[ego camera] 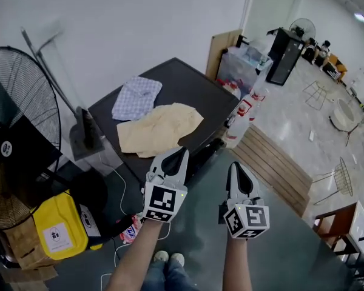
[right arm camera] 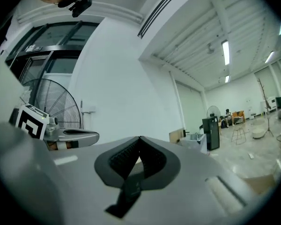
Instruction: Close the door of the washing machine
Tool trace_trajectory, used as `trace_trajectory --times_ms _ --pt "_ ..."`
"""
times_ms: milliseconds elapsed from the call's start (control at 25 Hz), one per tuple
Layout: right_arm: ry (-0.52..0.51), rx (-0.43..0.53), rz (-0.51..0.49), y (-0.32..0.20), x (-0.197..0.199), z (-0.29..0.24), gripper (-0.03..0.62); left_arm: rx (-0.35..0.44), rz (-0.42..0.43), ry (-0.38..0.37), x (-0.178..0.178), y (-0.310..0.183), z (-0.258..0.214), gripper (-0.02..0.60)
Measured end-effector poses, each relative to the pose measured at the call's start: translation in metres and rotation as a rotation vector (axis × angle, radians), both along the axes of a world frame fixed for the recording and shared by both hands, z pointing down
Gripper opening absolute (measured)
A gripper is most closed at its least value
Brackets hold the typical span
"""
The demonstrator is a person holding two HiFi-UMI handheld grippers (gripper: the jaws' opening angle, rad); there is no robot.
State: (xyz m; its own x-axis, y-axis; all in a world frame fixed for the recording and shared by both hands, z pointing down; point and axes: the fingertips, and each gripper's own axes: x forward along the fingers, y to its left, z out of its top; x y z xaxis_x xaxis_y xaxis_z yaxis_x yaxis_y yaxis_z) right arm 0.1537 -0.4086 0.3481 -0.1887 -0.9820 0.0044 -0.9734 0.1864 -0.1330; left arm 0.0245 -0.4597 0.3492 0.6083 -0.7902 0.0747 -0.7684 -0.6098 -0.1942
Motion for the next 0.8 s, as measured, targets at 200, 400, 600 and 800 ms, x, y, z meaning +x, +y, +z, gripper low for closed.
trace_trajectory --times_ms 200,400,600,800 --pt "0.028 0.140 0.008 -0.006 0.007 -0.087 0.012 0.124 0.016 0.032 0.007 -0.005 -0.090 0.002" --pt "0.051 0.253 0.026 0.012 0.013 -0.159 0.012 0.223 0.038 0.060 0.014 0.017 -0.164 0.002" --pt "0.067 0.334 0.041 0.031 0.014 -0.206 0.012 0.287 0.064 0.088 0.020 0.035 -0.210 0.002" --pt "0.077 0.372 0.050 0.043 0.013 -0.227 0.012 0.316 0.072 0.125 0.020 0.048 -0.231 0.002"
